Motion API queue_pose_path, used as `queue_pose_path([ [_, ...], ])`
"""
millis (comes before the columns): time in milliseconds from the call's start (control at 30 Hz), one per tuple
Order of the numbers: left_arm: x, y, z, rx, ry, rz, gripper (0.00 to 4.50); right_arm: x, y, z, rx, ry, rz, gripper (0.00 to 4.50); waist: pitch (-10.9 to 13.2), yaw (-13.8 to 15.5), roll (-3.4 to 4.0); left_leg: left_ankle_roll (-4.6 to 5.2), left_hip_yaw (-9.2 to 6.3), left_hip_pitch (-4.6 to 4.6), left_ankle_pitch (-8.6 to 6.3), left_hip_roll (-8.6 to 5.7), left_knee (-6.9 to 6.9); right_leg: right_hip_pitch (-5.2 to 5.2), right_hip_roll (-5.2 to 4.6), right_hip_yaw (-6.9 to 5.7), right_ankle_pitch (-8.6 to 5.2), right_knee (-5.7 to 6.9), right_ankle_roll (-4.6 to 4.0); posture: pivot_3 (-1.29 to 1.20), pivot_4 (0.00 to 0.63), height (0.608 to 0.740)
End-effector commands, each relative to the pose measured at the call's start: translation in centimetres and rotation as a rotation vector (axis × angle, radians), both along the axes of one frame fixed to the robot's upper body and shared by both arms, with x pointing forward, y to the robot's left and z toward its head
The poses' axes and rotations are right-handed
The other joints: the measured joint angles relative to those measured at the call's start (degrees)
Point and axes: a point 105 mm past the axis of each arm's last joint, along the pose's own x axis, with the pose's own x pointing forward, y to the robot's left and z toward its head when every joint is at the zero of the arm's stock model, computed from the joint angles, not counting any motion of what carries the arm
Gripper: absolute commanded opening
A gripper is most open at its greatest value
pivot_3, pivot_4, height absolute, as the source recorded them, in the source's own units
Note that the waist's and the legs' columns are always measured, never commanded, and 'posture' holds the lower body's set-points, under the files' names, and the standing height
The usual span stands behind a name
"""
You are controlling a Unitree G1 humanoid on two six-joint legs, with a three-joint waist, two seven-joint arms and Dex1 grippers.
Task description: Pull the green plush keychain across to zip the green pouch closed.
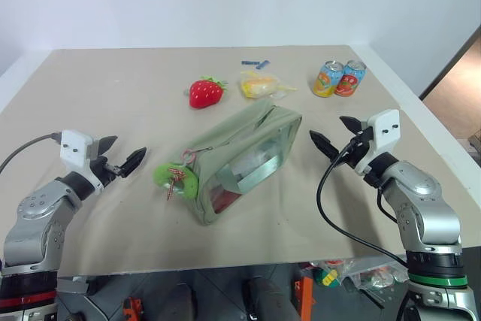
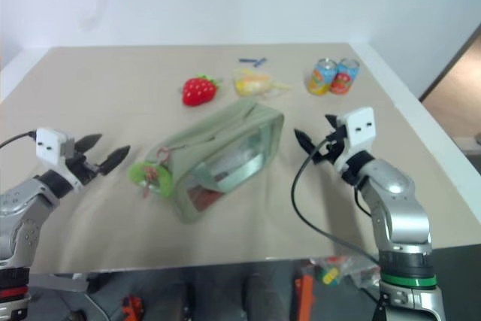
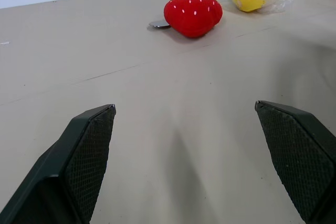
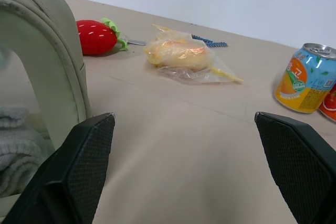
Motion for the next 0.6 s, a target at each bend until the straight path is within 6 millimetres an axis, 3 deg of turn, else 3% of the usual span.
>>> queue_pose_path([
  [33, 0.0, 0.0, 1.2, 0.025, -0.048, -0.012, 4.41, -0.1, -0.7, 1.3, -0.012, -0.049, -0.002, 4.42, 0.0, 0.0, 0.0, 0.0, 0.0, 0.0, 0.0, 0.0, 0.0, 0.0, 0.0, 0.0, 0.0, 0.0, 0.0, 0.0, 0.15, 0.74],
  [400, 0.0, -1.5, 2.1, -0.026, -0.047, -0.103, 4.41, 0.0, -1.5, 0.9, -0.015, -0.035, 0.016, 4.42, 0.0, -0.01, 0.0, 0.0, 0.01, 0.01, 0.0, 0.01, 0.0, 0.0, 0.03, 0.01, 0.0, 0.0, 0.0, 0.0, 0.15, 0.74],
  [467, 0.0, -1.8, 2.8, -0.027, -0.06, -0.126, 4.41, 0.0, -1.6, 1.0, -0.019, -0.033, 0.02, 4.42, 0.0, 0.0, 0.0, 0.0, 0.01, 0.0, 0.0, 0.01, 0.0, 0.0, 0.03, 0.01, 0.01, 0.0, 0.01, 0.0, 0.15, 0.74],
  [600, -0.9, -4.0, 6.9, -0.055, -0.127, -0.299, 4.41, -0.2, -1.9, 2.3, -0.04, -0.035, 0.069, 4.42, 0.02, 0.0, -0.02, 0.0, 0.01, -0.01, 0.0, 0.0, 0.02, 0.0, 0.03, 0.02, 0.01, 0.0, 0.02, 0.0, 0.15, 0.74],
])
